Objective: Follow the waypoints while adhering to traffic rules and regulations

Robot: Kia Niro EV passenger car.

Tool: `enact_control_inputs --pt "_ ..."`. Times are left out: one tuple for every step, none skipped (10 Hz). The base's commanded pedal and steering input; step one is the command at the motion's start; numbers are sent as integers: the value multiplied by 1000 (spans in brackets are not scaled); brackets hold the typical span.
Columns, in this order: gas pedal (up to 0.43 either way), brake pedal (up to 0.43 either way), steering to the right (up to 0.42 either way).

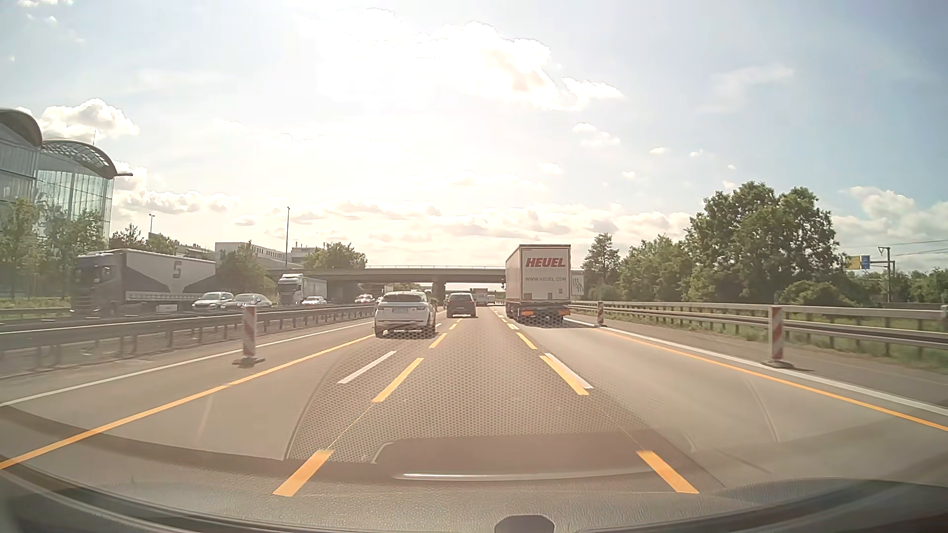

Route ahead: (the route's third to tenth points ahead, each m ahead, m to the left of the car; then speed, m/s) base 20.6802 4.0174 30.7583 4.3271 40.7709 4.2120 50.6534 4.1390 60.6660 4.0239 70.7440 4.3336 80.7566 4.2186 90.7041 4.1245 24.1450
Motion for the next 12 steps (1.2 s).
enact_control_inputs --pt "0 91 1" --pt "0 98 1" --pt "0 98 1" --pt "0 98 1" --pt "0 98 2" --pt "0 110 2" --pt "0 116 2" --pt "0 116 2" --pt "0 128 2" --pt "0 134 2" --pt "0 146 2" --pt "0 140 2"
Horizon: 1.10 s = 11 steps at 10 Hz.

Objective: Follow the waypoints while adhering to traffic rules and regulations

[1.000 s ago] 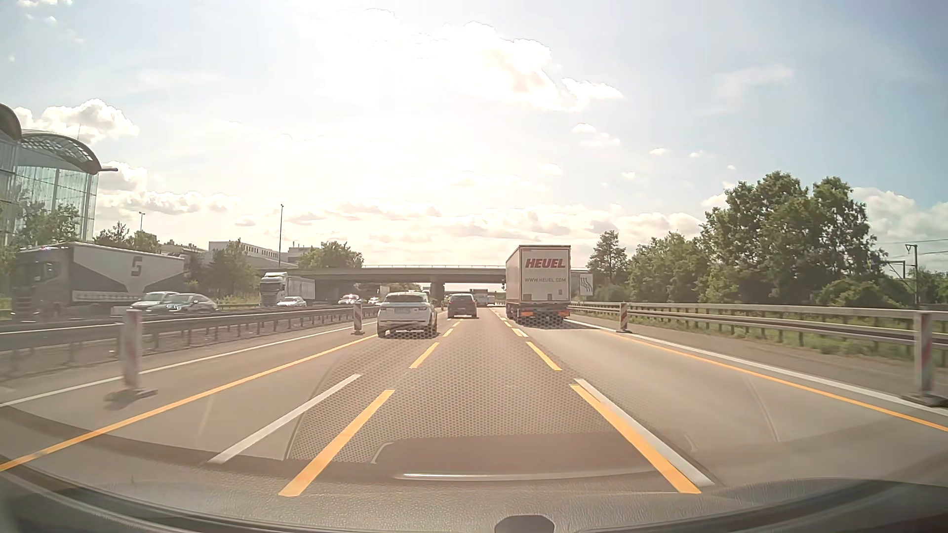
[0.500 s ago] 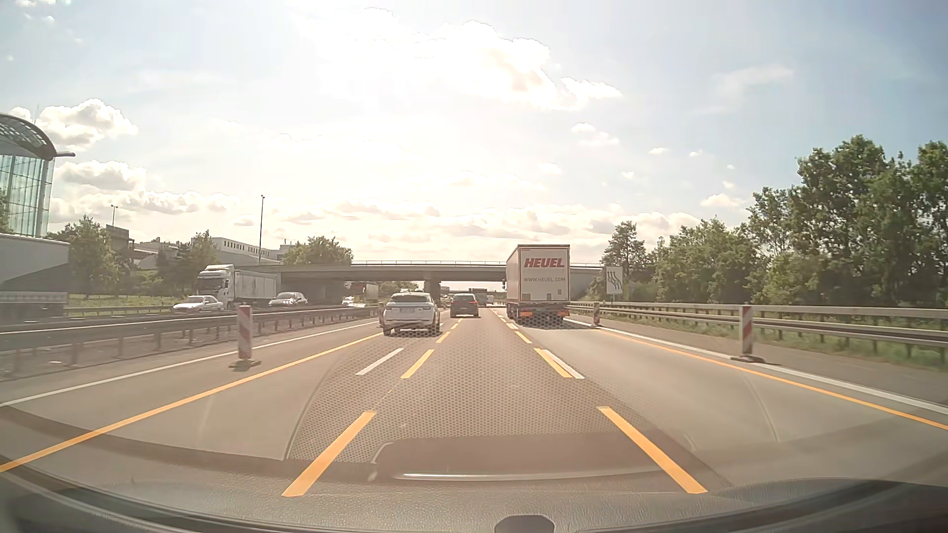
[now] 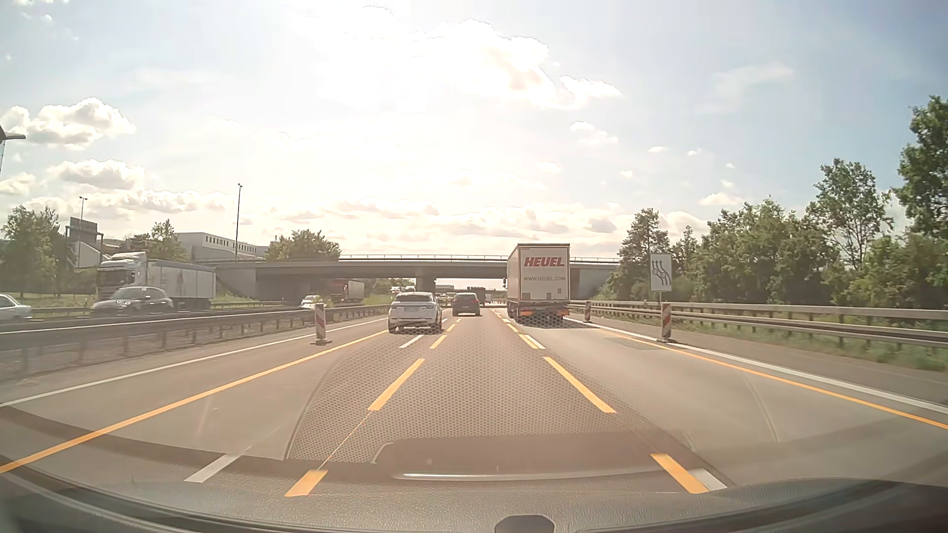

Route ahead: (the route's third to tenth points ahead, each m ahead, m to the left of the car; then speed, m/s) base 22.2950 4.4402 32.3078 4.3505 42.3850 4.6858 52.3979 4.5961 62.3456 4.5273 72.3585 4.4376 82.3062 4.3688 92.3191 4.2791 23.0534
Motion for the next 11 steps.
enact_control_inputs --pt "0 140 2" --pt "0 122 1" --pt "0 73 2" --pt "0 6 1" --pt "0 0 1" --pt "0 0 1" --pt "0 0 1" --pt "0 0 1" --pt "0 0 1" --pt "0 0 1" --pt "0 0 1"
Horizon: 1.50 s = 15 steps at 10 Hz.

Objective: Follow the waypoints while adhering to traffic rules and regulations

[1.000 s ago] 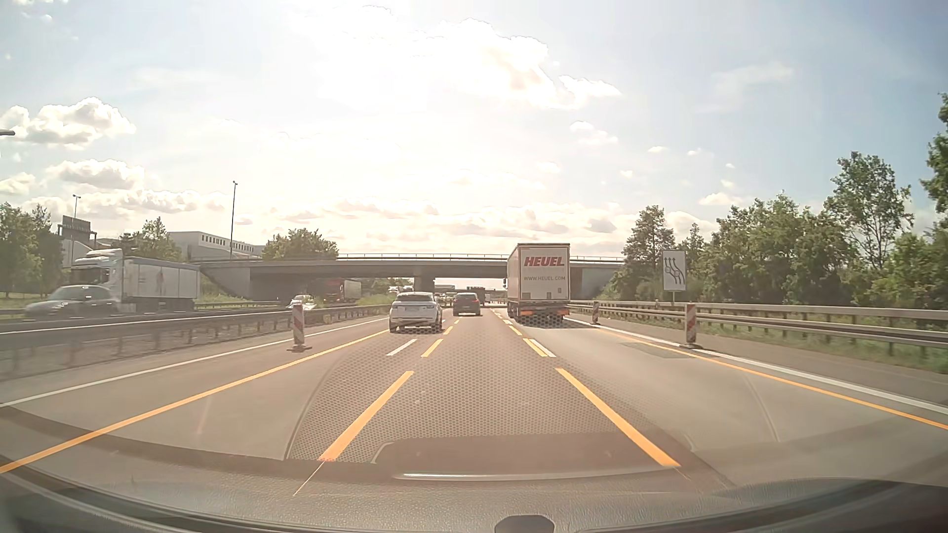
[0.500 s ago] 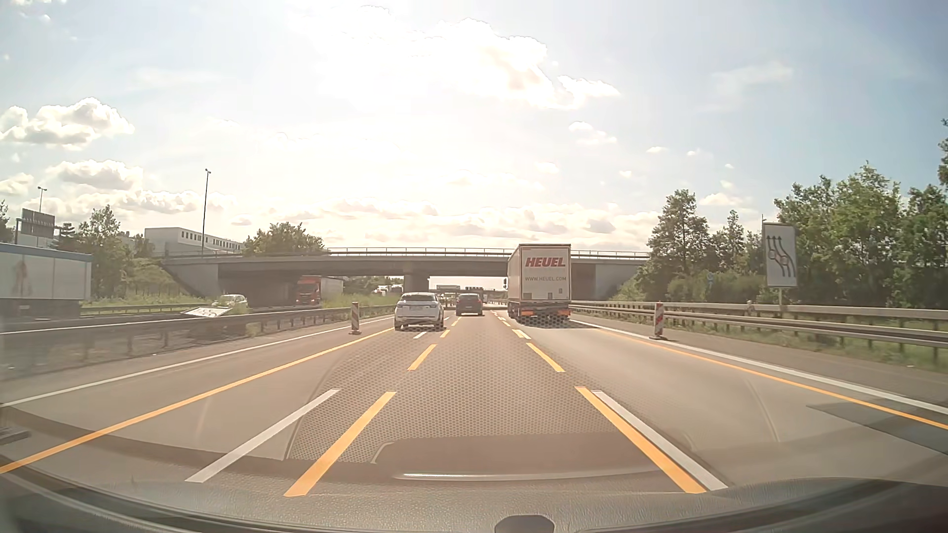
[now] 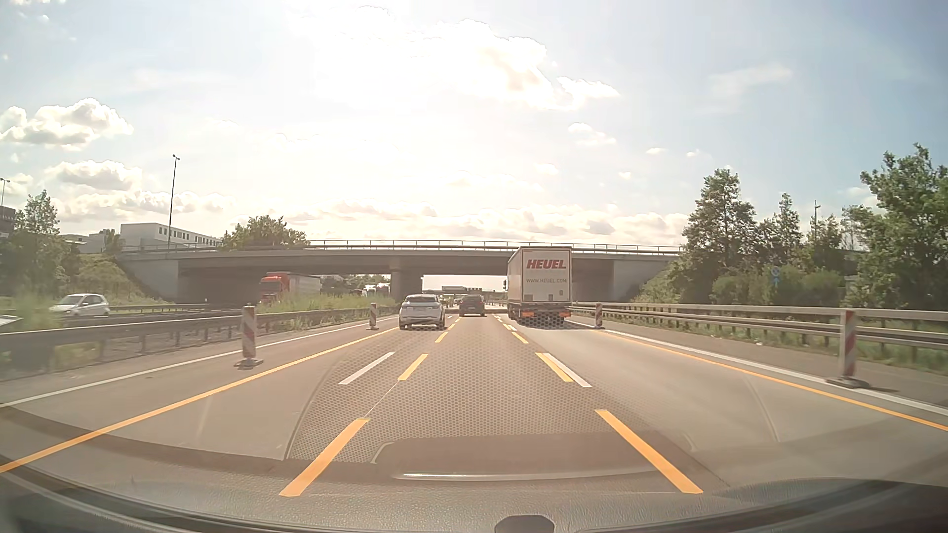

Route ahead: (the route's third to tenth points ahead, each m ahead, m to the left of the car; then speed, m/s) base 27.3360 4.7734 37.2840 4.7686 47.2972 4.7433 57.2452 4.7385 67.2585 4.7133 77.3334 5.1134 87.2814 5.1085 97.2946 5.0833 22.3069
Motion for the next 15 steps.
enact_control_inputs --pt "0 0 1" --pt "0 0 1" --pt "0 0 1" --pt "0 0 1" --pt "0 0 1" --pt "0 0 1" --pt "20 0 1" --pt "87 0 1" --pt "98 0 1" --pt "98 0 2" --pt "98 0 2" --pt "98 0 2" --pt "98 0 1" --pt "79 0 1" --pt "39 0 1"
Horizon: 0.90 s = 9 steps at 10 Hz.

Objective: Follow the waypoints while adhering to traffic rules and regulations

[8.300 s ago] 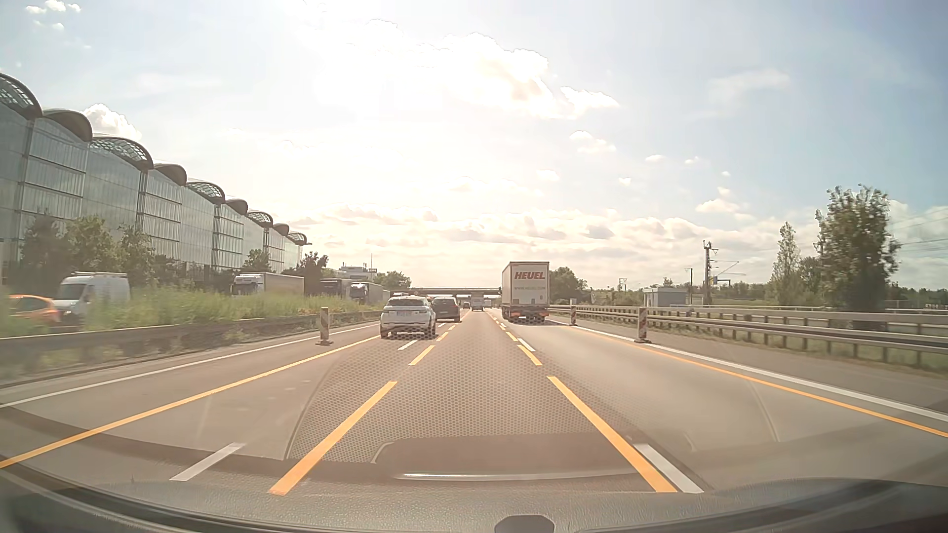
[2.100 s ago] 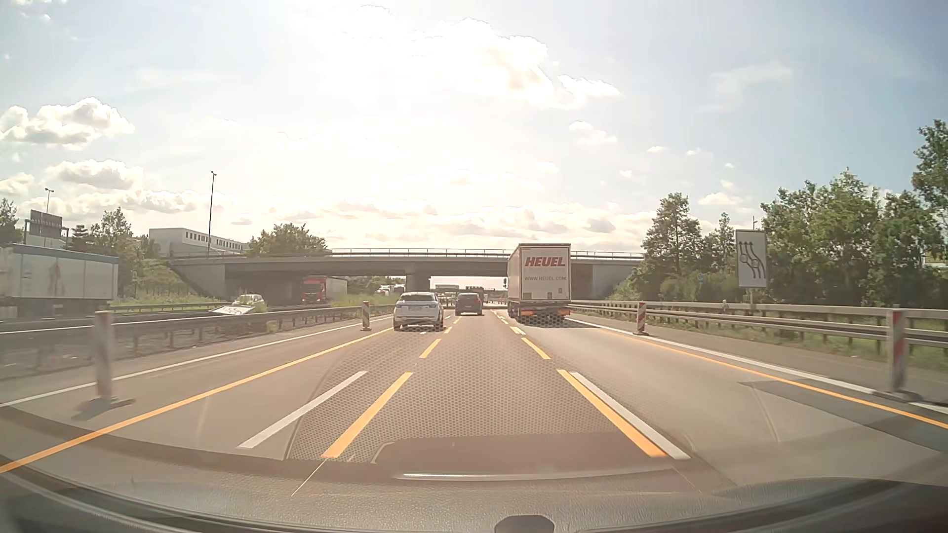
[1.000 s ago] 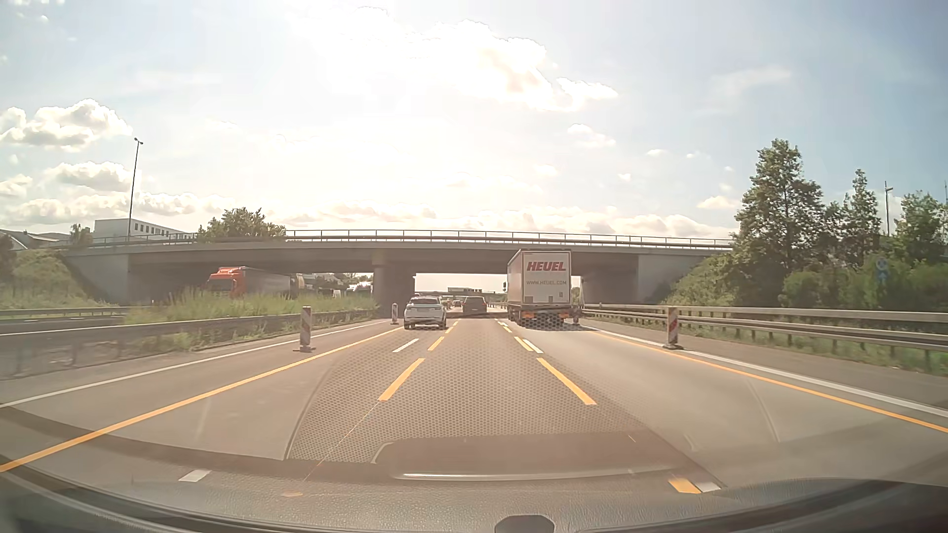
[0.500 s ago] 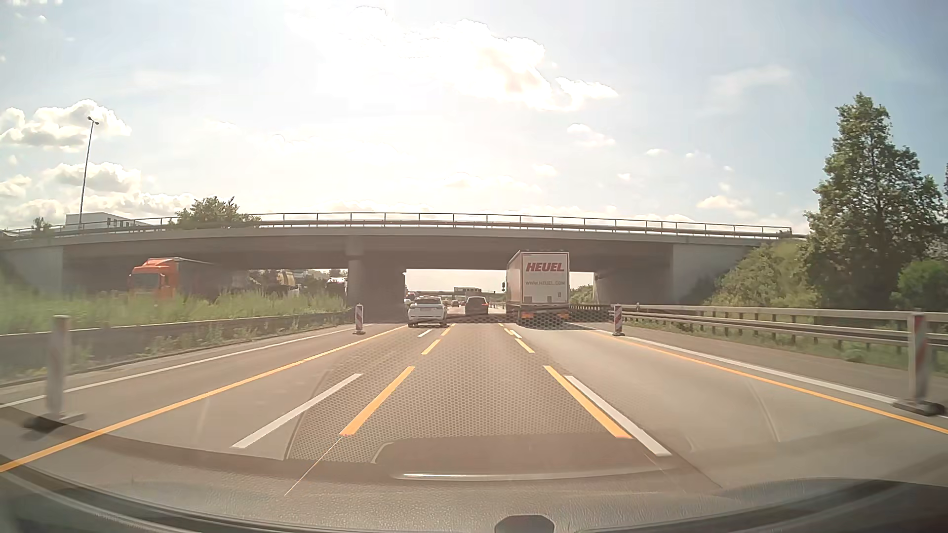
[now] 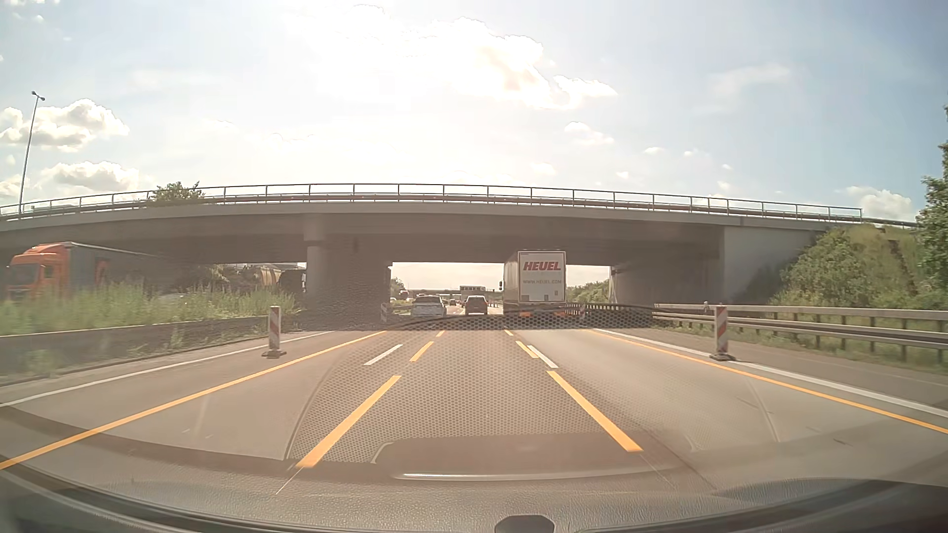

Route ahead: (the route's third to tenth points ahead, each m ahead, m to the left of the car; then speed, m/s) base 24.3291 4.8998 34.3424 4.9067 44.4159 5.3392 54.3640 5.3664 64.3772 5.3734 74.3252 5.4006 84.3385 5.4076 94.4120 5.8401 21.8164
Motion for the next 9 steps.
enact_control_inputs --pt "0 0 1" --pt "0 0 1" --pt "0 0 0" --pt "0 0 0" --pt "0 0 0" --pt "0 0 -1" --pt "0 0 -1" --pt "0 0 -2" --pt "0 0 -2"
